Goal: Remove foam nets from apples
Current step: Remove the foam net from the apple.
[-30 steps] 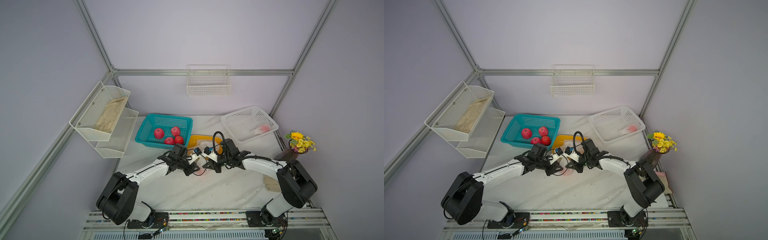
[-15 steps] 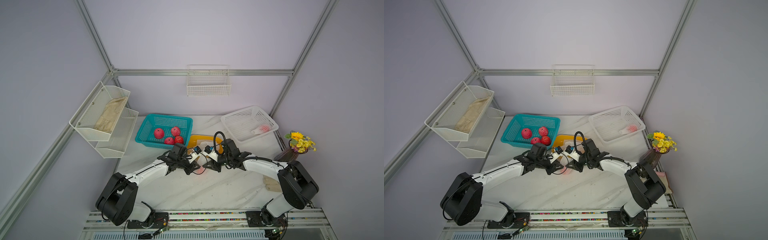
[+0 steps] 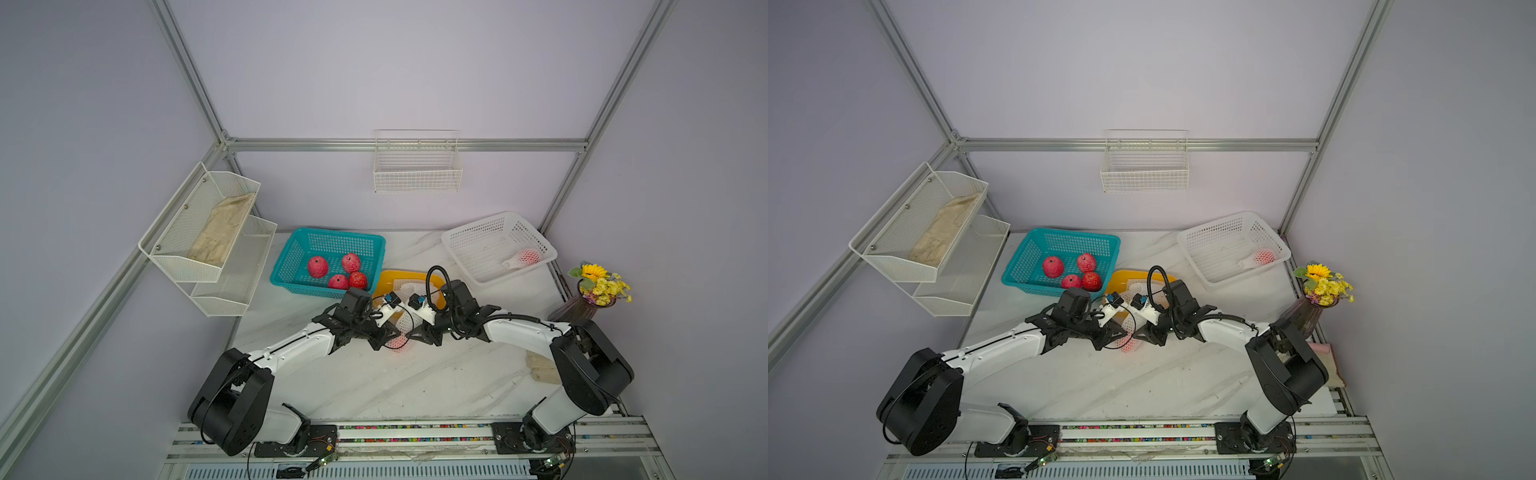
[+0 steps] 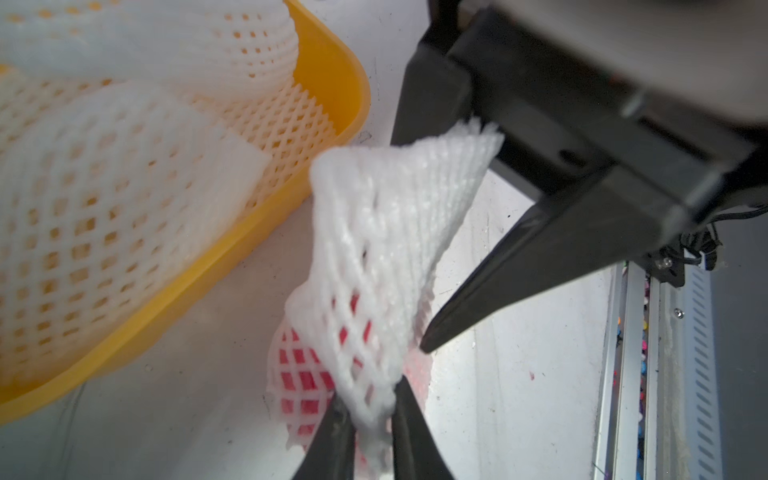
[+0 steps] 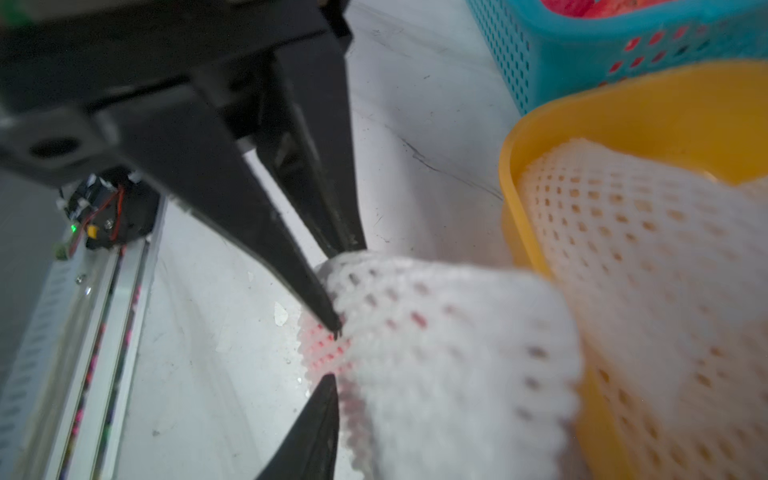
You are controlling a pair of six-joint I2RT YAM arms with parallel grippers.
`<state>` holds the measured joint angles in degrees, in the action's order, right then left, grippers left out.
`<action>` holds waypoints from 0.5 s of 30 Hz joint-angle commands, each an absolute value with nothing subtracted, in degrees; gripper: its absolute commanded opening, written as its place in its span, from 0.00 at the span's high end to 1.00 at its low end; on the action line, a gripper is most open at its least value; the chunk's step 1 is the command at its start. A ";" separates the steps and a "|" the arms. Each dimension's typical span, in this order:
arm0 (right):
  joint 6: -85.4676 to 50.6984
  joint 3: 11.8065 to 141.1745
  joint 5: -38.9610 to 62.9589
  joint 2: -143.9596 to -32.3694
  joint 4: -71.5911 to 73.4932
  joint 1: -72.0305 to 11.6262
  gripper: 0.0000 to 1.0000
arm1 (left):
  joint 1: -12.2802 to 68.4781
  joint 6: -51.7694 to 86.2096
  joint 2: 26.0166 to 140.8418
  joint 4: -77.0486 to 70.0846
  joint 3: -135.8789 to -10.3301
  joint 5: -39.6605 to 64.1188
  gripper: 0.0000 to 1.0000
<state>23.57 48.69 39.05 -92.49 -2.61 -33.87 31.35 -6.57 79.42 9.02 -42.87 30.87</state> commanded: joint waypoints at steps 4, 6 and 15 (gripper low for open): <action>23.38 49.07 43.15 -90.58 1.07 -34.28 0.85 | 31.82 -6.63 76.69 5.58 -41.92 32.95 0.81; 23.06 49.25 44.02 -89.59 1.37 -34.28 0.87 | 31.77 -6.46 76.30 5.71 -41.83 32.27 0.81; 25.38 50.71 41.34 -87.14 -4.17 -34.27 0.91 | 31.81 -5.81 76.25 6.56 -42.11 29.34 0.70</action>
